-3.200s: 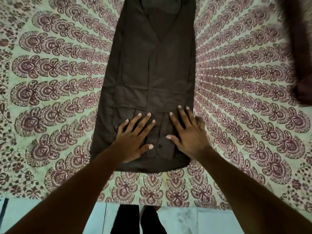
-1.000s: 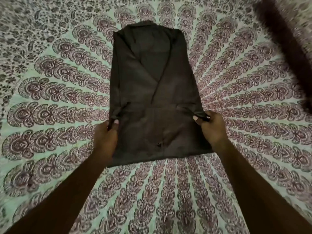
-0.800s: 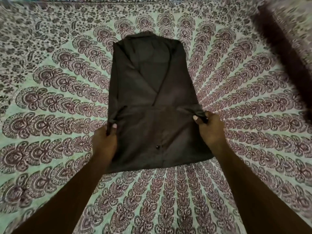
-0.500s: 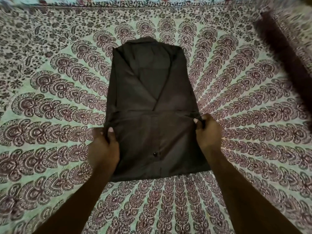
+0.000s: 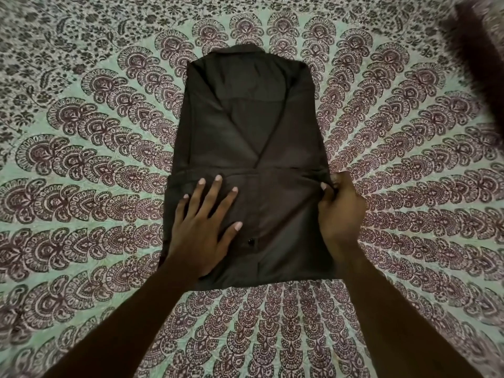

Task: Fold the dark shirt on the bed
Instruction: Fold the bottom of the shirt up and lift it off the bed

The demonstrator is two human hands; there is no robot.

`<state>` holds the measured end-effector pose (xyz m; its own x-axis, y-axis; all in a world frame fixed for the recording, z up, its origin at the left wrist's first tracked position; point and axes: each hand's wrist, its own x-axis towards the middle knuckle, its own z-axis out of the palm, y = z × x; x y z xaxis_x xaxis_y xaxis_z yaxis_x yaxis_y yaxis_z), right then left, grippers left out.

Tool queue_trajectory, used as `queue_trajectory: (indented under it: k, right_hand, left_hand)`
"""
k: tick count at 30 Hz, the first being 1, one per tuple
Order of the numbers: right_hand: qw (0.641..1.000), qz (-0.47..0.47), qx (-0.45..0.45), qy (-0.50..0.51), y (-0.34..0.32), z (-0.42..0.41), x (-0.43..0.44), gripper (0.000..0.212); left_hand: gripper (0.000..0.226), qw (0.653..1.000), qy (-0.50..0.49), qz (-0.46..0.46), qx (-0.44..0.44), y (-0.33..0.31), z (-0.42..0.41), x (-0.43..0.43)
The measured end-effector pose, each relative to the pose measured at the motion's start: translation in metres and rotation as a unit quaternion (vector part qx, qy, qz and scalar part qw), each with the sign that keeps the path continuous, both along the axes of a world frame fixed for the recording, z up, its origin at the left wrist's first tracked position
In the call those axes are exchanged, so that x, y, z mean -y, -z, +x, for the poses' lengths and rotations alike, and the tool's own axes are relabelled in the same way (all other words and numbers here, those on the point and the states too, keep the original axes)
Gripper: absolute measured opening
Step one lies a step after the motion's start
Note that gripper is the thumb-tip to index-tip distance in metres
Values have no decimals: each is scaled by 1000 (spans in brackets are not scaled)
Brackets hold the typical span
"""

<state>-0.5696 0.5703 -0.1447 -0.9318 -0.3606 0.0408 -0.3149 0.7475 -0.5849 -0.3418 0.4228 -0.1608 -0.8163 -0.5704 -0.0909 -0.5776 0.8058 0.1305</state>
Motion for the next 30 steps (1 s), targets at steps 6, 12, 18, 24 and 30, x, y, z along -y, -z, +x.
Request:
queue_trajectory:
  k: [6,12,18,24,30]
  right_hand:
    - [991,89,-97,2,-4,9,-3,39]
    - [933,121,-96,-326,4,57,15,55]
    - [923,223,-93,-300,27,41,-16,74]
    - [959,230,-58,-154,9,44,-10,75]
    - [901,194,-70,-383,10,94,-9,67]
  left_hand:
    - [68,1000,-8,-6,-9,9,-5,1]
    - [69,999,-22,-33,3,13,-5,-2]
    - [74,999,-34,-35,-8,15,-6,-2]
    - [72,996,-64,13,-52,1,-5,-1]
    - [74,999,-25,-22,-19,-5,32,-5]
